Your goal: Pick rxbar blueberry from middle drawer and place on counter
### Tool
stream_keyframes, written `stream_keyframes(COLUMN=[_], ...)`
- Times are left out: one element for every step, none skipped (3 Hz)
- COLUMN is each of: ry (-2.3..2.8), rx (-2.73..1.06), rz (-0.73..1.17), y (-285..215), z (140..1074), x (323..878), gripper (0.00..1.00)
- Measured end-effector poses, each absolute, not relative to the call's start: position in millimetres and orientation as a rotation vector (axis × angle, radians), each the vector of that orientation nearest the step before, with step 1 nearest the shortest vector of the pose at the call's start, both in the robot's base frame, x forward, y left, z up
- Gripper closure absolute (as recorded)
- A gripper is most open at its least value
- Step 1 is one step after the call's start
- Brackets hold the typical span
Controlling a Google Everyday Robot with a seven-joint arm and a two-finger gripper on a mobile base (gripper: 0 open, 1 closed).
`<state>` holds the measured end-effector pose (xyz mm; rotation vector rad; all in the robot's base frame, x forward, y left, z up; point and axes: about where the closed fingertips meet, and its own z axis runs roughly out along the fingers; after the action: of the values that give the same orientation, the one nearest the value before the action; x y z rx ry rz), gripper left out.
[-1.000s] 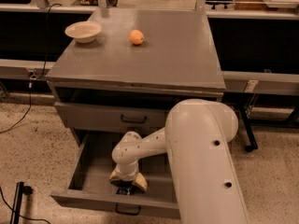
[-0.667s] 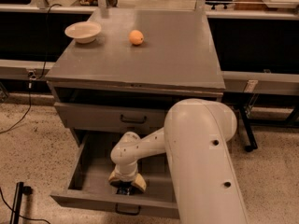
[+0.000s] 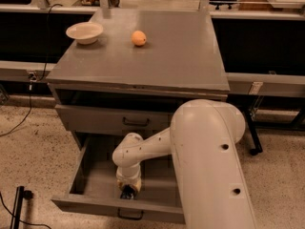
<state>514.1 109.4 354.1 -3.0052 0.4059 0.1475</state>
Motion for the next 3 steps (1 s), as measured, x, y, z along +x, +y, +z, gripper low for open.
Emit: stream_keyframes(ry=[0.406,0.356,0.212], rx=[-3.005,-2.91,-2.761], rz=[0.147,0.083,-0.117], y=[109.3,102.9,91.1], z=[355.9,366.2,416.9], x=[514.1,512.3,499.4], gripper=[1.0,1.0,1.0])
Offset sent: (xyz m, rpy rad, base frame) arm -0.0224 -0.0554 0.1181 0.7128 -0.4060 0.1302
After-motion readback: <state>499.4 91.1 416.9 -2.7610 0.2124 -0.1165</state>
